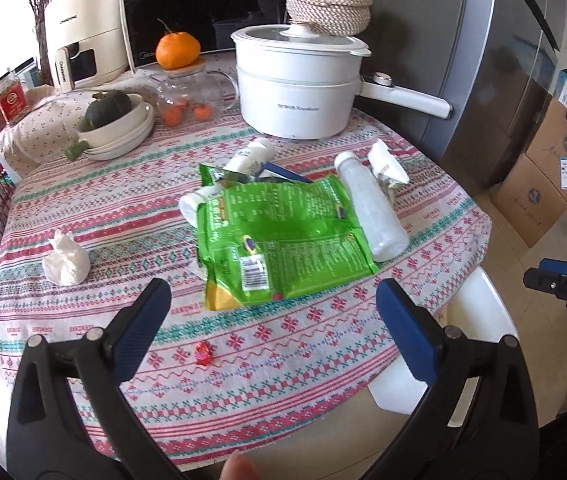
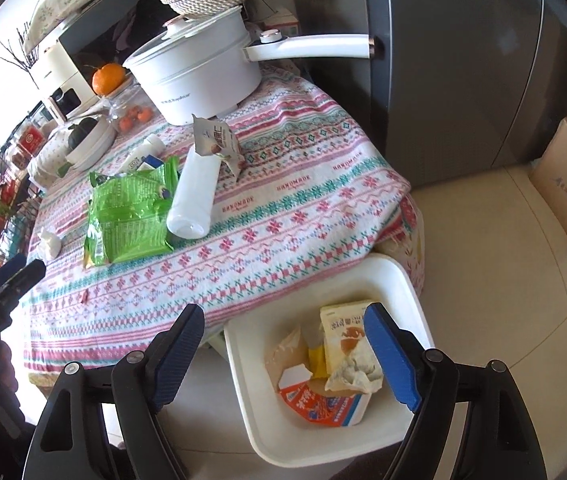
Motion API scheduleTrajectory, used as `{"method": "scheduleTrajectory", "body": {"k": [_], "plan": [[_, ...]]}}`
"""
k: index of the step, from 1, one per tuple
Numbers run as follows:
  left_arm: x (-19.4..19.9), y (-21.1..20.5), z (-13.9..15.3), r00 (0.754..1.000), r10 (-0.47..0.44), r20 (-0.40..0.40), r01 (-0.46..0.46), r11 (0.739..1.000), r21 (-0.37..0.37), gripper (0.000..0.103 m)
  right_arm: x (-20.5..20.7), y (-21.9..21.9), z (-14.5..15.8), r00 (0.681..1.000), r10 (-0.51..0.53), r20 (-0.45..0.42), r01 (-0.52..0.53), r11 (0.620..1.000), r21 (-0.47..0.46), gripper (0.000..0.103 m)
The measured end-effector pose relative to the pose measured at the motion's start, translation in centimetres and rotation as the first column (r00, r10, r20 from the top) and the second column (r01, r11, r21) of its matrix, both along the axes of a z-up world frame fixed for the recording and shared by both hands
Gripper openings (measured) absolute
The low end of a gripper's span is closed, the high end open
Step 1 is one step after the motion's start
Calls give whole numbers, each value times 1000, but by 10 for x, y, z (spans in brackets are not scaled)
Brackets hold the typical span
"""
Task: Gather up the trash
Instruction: 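Move both tools back over the table toward the green snack bag, then grasp the green snack bag by its edge with the left tool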
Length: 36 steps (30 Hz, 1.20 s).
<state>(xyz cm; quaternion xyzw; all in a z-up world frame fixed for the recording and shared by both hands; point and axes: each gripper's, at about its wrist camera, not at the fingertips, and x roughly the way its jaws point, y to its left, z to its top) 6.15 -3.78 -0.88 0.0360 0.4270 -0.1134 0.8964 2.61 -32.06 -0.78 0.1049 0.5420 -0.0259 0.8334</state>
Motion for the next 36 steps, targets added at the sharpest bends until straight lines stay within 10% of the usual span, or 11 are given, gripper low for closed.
{"method": "scheduleTrajectory", "body": {"k": [5, 13, 20, 27, 29, 30, 33, 36], "plan": [[28, 15, -11, 999, 26, -22, -25, 999, 23, 102, 18, 9, -1, 1000, -2, 9, 2, 1000, -12, 84], [77, 52, -60, 964, 73, -255, -148, 947, -287, 92, 43, 19, -12, 1000, 0, -14, -1, 999, -48, 84], [87, 49, -100, 930, 80, -360, -185, 946, -268, 87, 47, 26, -24, 999, 16, -47, -19, 998, -58, 84], [85, 57, -115, 888, 78, -453, -249, 910, -331, 62, 46, 25, -30, 998, 15, -65, -20, 997, -76, 84], [83, 60, -117, 879, 80, -470, -264, 902, -341, 48, 45, 26, -32, 997, 18, -71, -24, 996, -84, 84], [81, 61, -117, 873, 84, -480, -275, 898, -343, 22, 45, 28, -33, 997, 22, -74, -29, 996, -89, 84], [77, 69, -117, 862, 81, -501, -298, 879, -371, 6, 44, 32, -35, 996, 30, -81, -38, 994, -101, 84], [72, 74, -109, 870, 78, -487, -291, 879, -379, 3, 45, 36, -36, 996, 34, -85, -43, 993, -107, 84]]}}
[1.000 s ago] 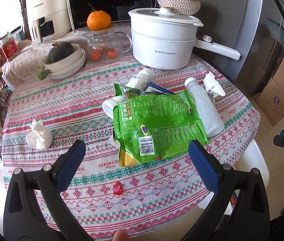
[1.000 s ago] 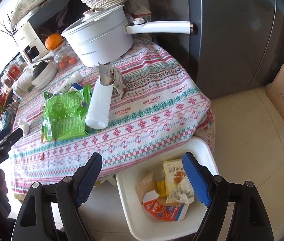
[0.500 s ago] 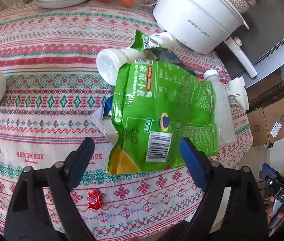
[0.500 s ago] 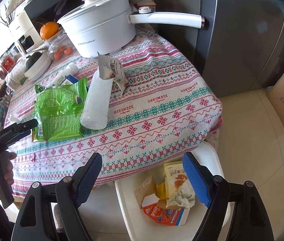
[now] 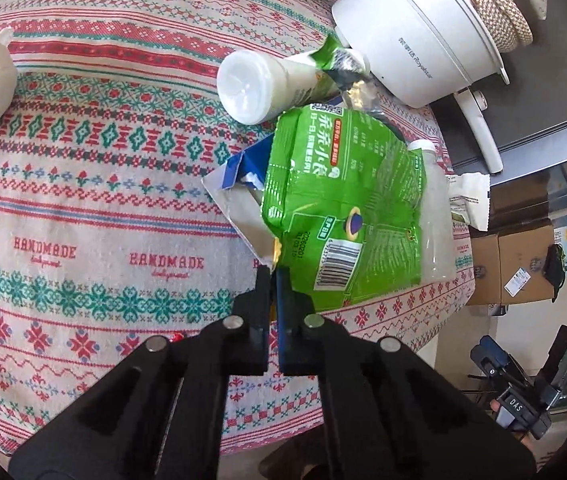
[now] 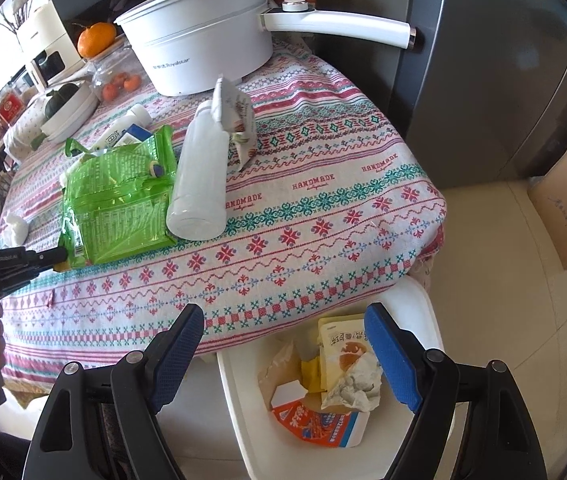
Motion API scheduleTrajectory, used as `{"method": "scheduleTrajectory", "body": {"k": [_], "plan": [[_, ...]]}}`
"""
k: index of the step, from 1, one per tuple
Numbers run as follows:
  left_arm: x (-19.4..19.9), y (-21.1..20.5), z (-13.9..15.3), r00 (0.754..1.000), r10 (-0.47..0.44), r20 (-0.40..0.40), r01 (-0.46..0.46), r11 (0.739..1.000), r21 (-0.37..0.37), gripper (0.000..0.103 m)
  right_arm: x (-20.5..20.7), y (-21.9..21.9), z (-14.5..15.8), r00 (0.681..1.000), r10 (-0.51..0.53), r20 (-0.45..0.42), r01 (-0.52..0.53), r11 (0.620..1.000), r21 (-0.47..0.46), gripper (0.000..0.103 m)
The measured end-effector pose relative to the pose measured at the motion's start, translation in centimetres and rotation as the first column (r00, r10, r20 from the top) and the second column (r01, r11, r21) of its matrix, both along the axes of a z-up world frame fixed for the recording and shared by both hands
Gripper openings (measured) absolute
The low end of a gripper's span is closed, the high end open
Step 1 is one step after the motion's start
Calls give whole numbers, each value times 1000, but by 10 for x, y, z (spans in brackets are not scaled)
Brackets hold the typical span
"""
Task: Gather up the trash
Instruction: 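Grasp the green snack bag by its edge with the left tool, then lift the green bag with the left tool while the right tool grasps the clear plastic cup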
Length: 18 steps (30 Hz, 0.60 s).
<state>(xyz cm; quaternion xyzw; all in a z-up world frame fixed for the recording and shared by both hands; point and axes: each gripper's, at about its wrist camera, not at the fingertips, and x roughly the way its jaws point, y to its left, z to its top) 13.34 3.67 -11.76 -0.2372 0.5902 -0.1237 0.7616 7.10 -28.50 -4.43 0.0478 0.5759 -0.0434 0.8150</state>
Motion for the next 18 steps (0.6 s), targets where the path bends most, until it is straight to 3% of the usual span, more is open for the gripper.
{"method": "scheduleTrajectory", "body": {"k": [7, 12, 18], "plan": [[-24, 6, 54, 986, -29, 162, 25, 999, 23, 2, 6, 6, -2, 1000, -3, 1, 3, 1000, 3, 84], [-50, 8, 96, 953, -84, 290, 68, 996, 63, 1, 16, 11, -5, 1000, -13, 9, 13, 1000, 15, 84], [-67, 10, 124, 918, -94, 385, 74, 995, 66, 1, 38, 19, -14, 999, -33, 39, 30, 997, 67, 84]]}}
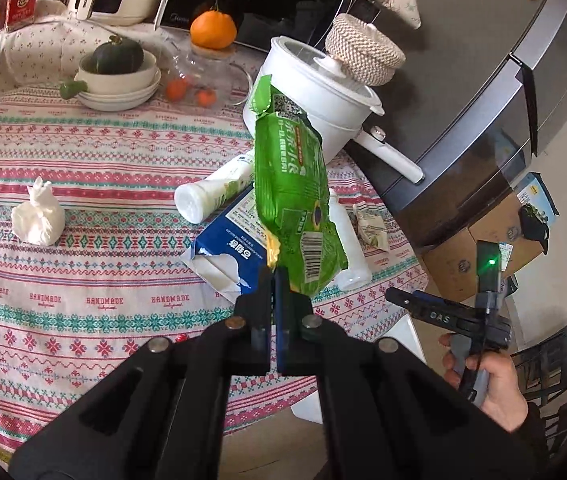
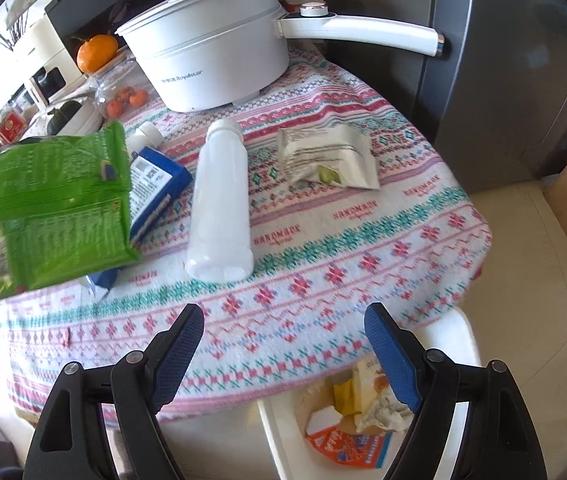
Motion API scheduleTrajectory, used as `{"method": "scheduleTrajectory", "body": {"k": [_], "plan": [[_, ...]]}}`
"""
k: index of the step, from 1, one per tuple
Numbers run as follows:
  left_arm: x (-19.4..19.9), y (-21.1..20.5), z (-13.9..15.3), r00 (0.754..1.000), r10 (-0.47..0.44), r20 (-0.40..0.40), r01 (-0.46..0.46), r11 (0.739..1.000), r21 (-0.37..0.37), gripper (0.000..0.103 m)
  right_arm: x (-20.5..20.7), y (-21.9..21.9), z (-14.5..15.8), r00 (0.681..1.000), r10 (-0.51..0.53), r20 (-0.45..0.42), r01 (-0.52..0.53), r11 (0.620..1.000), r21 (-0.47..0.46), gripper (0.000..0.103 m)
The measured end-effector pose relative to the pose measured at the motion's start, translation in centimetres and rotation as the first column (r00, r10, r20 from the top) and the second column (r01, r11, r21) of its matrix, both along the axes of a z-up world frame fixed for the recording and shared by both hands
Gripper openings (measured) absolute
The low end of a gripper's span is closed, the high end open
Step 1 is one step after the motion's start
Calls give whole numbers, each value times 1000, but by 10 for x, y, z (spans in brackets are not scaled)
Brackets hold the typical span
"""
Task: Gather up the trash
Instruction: 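Lift the green bag with the left tool while the right tool grasps the clear plastic cup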
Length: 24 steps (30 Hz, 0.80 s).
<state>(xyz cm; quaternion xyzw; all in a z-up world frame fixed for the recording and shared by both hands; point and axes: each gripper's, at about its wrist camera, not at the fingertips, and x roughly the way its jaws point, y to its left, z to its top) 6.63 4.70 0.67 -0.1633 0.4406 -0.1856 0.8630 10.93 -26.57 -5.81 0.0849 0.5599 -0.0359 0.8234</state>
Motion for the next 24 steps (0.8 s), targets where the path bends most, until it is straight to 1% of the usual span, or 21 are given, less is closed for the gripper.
{"method": "scheduleTrajectory", "body": {"k": [4, 8, 11, 13, 15, 16, 17, 18, 21, 24], "plan": [[-5, 7, 7, 999, 18, 38, -20, 999, 31, 1, 20, 6, -19, 1000, -24, 2, 24, 997, 75, 84], [-5, 16, 3, 999, 41, 35, -43, 998, 52, 1, 35, 12, -37, 999, -48, -10, 49, 988, 147, 82], [-5, 21, 2, 998, 59, 31, -61, 997, 57, 1, 42, 17, -46, 998, -60, -5, 60, 984, 166, 80], [-5, 24, 1, 998, 64, 30, -66, 996, 56, 1, 45, 21, -52, 998, -64, -7, 64, 983, 171, 78], [-7, 25, 1, 998, 60, 33, -62, 996, 64, 1, 45, 22, -58, 998, -68, -8, 68, 982, 178, 70], [-8, 24, 0, 998, 59, 36, -62, 996, 72, 1, 45, 23, -57, 997, -71, 9, 68, 983, 169, 67], [-9, 23, 0, 998, 58, 38, -61, 995, 79, 1, 44, 24, -57, 997, -68, 21, 63, 984, 169, 57], [-9, 23, 0, 998, 58, 39, -61, 995, 82, 1, 45, 24, -57, 998, -57, 27, 51, 981, 186, 54], [-10, 23, 1, 997, 52, 49, -56, 995, 85, 1, 42, 23, -50, 998, -57, 26, 51, 980, 190, 54], [-13, 18, 5, 997, 34, 65, -40, 995, 87, 1, 33, 21, -31, 997, -51, 49, 41, 981, 191, 53]]}}
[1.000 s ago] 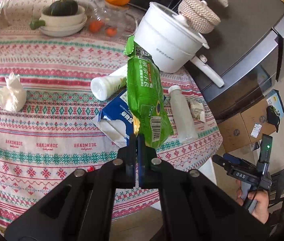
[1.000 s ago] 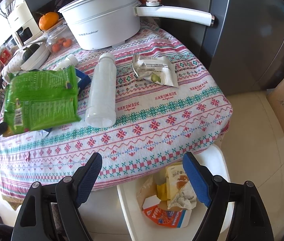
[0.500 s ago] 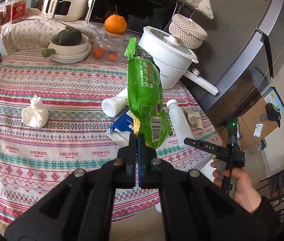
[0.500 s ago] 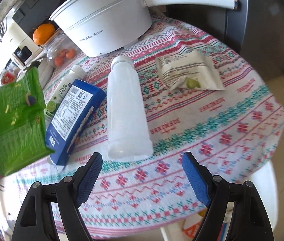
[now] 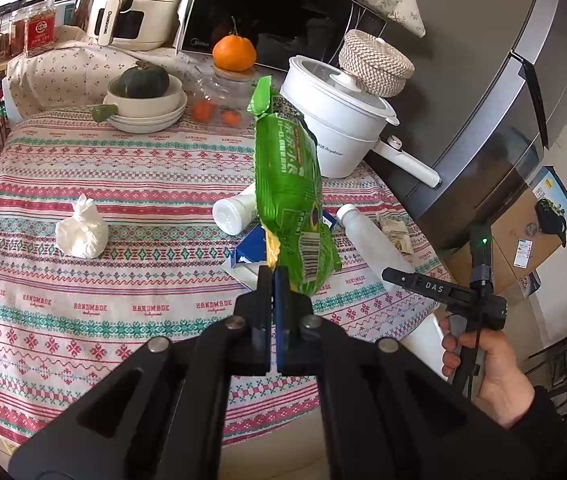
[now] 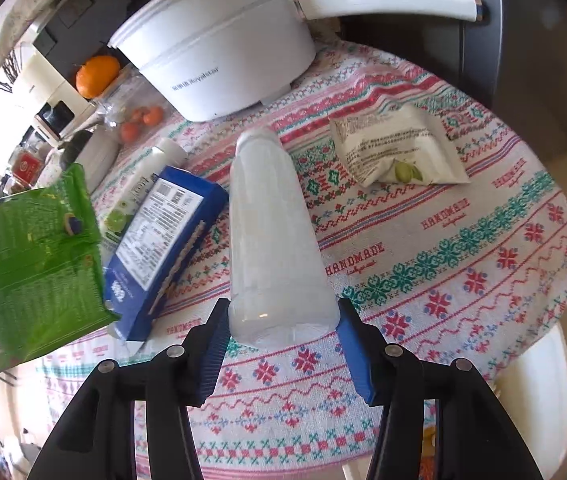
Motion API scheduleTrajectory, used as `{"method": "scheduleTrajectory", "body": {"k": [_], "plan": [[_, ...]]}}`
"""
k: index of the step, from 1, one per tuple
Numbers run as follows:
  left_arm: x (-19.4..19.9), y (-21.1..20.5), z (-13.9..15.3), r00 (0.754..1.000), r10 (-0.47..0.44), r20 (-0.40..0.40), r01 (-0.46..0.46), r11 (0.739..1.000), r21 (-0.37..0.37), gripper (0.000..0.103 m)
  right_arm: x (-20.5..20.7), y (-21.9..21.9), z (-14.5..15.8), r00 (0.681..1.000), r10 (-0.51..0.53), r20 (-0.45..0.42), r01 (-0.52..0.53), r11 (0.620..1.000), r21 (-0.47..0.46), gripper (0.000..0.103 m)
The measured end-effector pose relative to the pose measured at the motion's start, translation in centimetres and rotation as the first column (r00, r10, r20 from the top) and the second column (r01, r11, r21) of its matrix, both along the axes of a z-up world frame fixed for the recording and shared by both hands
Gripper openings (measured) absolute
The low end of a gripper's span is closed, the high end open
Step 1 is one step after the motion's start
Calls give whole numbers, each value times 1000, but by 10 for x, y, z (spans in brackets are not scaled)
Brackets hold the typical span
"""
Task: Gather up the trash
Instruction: 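Lift the green bag with the left tool while the right tool grasps the clear plastic cup, then carry the green bag and clear cup over the white bin and release both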
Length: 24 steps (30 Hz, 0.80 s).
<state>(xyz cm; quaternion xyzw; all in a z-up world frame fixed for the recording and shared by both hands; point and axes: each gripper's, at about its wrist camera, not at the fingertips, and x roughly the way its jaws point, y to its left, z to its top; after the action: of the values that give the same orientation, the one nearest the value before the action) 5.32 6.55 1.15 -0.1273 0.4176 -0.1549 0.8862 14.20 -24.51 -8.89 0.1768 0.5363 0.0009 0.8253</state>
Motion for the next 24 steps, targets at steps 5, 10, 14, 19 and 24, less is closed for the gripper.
{"method": "scheduleTrajectory", "body": {"k": [5, 10, 14, 19, 24], "plan": [[-6, -11, 6, 999, -41, 24, 40, 999, 8, 1, -23, -3, 42, 995, 55, 78, -55, 998, -5, 53], [-12, -20, 9, 997, -70, 36, 70, 998, 10, 1, -56, -20, 71, 988, 66, 140, -67, 998, 0, 53], [-19, -30, 11, 993, -112, 41, 112, 994, 18, 2, -81, -36, 89, 983, 63, 173, -63, 998, -4, 53], [-32, -50, 11, 980, -193, 40, 192, 981, 27, 1, -121, -57, 110, 981, 55, 187, -52, 998, -25, 53], [-47, -78, 12, 958, -285, 40, 282, 958, 53, 1, -159, -84, 122, 976, 45, 215, -35, 998, -50, 53]]}}
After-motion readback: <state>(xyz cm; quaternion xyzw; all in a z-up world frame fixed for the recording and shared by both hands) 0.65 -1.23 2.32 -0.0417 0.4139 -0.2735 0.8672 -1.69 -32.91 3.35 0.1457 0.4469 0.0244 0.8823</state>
